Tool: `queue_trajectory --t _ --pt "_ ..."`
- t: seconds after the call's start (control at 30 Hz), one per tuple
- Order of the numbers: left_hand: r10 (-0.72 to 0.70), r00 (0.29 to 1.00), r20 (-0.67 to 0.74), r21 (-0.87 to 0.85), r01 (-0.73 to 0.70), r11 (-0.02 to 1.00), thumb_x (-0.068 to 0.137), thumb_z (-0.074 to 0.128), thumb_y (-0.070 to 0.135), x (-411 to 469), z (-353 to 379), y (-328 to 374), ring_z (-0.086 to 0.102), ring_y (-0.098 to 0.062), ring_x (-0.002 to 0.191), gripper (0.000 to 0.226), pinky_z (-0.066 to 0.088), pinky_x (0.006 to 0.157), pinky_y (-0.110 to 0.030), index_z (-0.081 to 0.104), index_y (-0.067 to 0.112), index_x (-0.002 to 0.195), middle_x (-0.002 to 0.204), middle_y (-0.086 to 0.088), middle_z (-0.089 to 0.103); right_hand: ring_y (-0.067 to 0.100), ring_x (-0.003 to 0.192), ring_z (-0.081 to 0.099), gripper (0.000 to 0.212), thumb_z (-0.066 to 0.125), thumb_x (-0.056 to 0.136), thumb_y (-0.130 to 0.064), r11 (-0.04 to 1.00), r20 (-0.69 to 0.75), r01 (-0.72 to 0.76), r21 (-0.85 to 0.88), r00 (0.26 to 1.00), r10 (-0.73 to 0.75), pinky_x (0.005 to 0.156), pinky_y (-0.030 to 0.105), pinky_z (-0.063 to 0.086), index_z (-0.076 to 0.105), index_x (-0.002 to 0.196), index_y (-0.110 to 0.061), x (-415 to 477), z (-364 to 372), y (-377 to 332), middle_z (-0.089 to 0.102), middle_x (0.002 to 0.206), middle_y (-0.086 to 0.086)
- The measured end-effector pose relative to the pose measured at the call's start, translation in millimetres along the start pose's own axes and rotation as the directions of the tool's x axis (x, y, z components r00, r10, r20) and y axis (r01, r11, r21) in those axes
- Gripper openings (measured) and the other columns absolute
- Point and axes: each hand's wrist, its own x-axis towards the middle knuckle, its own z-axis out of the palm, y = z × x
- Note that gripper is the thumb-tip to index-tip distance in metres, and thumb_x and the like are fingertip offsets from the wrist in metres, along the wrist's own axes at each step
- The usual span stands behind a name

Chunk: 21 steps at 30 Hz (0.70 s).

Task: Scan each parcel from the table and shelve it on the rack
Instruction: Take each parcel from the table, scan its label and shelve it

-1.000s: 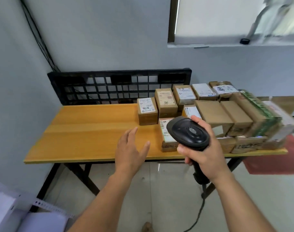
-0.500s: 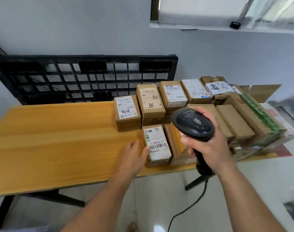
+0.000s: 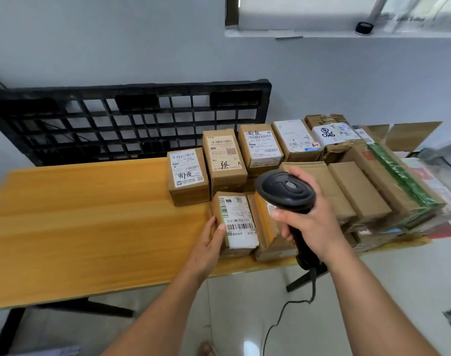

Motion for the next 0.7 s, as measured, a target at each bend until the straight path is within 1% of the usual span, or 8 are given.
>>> queue_trajectory --t 0.07,0.13,0.27,0.33,0.43,0.53,0.6,0.7 --pt "-0.013 1.0 -0.005 -0.042 0.013 0.999 0.097 0.044 0.05 -0.2 2.7 -0.9 0.041 -0.021 0.133 0.061 0.039 0.103 -0.038 0.017 0.041 0.151 0.153 0.003 0.036 0.027 0.049 0.057 0.086 0.082 0.066 -0.01 1.0 0.035 -0.025 0.019 0.999 0.024 0.048 0.034 0.048 0.046 0.135 -0.046 2.2 -1.6 0.9 0.066 0.1 0.014" --pt "-0.052 0.999 -0.003 -0.062 0.051 0.997 0.095 0.055 0.043 1.8 3.4 -2.6 0.05 -0.02 0.122 0.067 0.045 0.096 -0.036 0.017 0.043 0.151 0.147 0.0 0.044 0.027 0.05 0.058 0.087 0.081 0.064 -0.014 0.999 0.057 -0.037 0.027 0.998 0.035 0.049 0.035 0.049 0.045 0.135 -0.047 2.6 -3.1 1.3 0.065 0.102 0.015" --pt "-0.091 0.996 -0.006 -0.131 0.089 0.987 0.086 0.072 0.027 0.2 1.5 -2.1 0.061 -0.016 0.102 0.088 0.049 0.07 -0.026 0.014 0.043 0.15 0.13 -0.001 0.057 0.027 0.052 0.059 0.087 0.081 0.065 -0.013 0.999 0.088 -0.029 0.033 0.996 0.026 0.049 0.035 0.05 0.044 0.136 -0.047 1.8 -6.4 2.1 0.066 0.111 0.015" --pt "-0.104 0.994 -0.011 -0.162 0.101 0.982 0.082 0.075 0.019 -3.2 -1.7 -0.3 0.062 -0.015 0.098 0.098 0.048 0.062 -0.022 0.01 0.042 0.151 0.126 -0.001 0.058 0.027 0.053 0.06 0.088 0.082 0.067 -0.011 0.999 0.107 -0.023 0.024 0.994 0.02 0.05 0.035 0.051 0.043 0.138 -0.046 2.2 -7.6 1.6 0.066 0.113 0.012" --pt "-0.075 0.995 -0.069 -0.19 0.06 0.98 0.08 0.075 0.011 -13.6 -7.7 0.3 0.064 -0.018 0.099 0.102 0.052 0.055 -0.019 0.009 0.042 0.152 0.124 -0.005 0.062 0.026 0.053 0.059 0.085 0.082 0.073 -0.005 1.0 0.14 -0.009 0.015 0.99 0.007 0.05 0.035 0.051 0.043 0.135 -0.048 0.4 -9.9 -2.8 0.066 0.11 0.013" --pt "-0.009 0.989 -0.147 -0.205 -0.022 0.979 0.08 0.075 0.006 -25.5 -18.7 3.5 0.063 -0.021 0.102 0.102 0.052 0.052 -0.015 0.012 0.04 0.152 0.12 -0.008 0.063 0.026 0.053 0.059 0.086 0.08 0.076 0.0 1.0 0.172 0.009 0.007 0.985 -0.01 0.05 0.035 0.051 0.042 0.138 -0.044 -4.4 -9.2 -7.2 0.066 0.109 0.014" --pt "0.047 0.976 -0.214 -0.182 -0.088 0.979 0.079 0.076 0.005 -35.8 -25.6 8.2 0.063 -0.024 0.105 0.104 0.052 0.052 -0.014 0.011 0.041 0.152 0.119 -0.008 0.063 0.028 0.052 0.059 0.086 0.082 0.073 -0.005 0.999 0.201 0.03 0.045 0.979 -0.039 0.049 0.036 0.052 0.042 0.139 -0.044 -12.2 -6.8 -12.7 0.067 0.108 0.013" --pt "0.14 0.94 -0.31 -0.126 -0.187 0.974 0.077 0.078 0.006 -48.4 -36.5 16.7 0.061 -0.024 0.108 0.107 0.053 0.059 -0.018 0.011 0.042 0.152 0.12 -0.007 0.062 0.029 0.052 0.059 0.085 0.082 0.067 -0.014 0.993 0.253 0.052 0.104 0.965 -0.076 0.048 0.036 0.051 0.045 0.133 -0.052 -25.2 -0.5 -21.5 0.071 0.1 0.005"
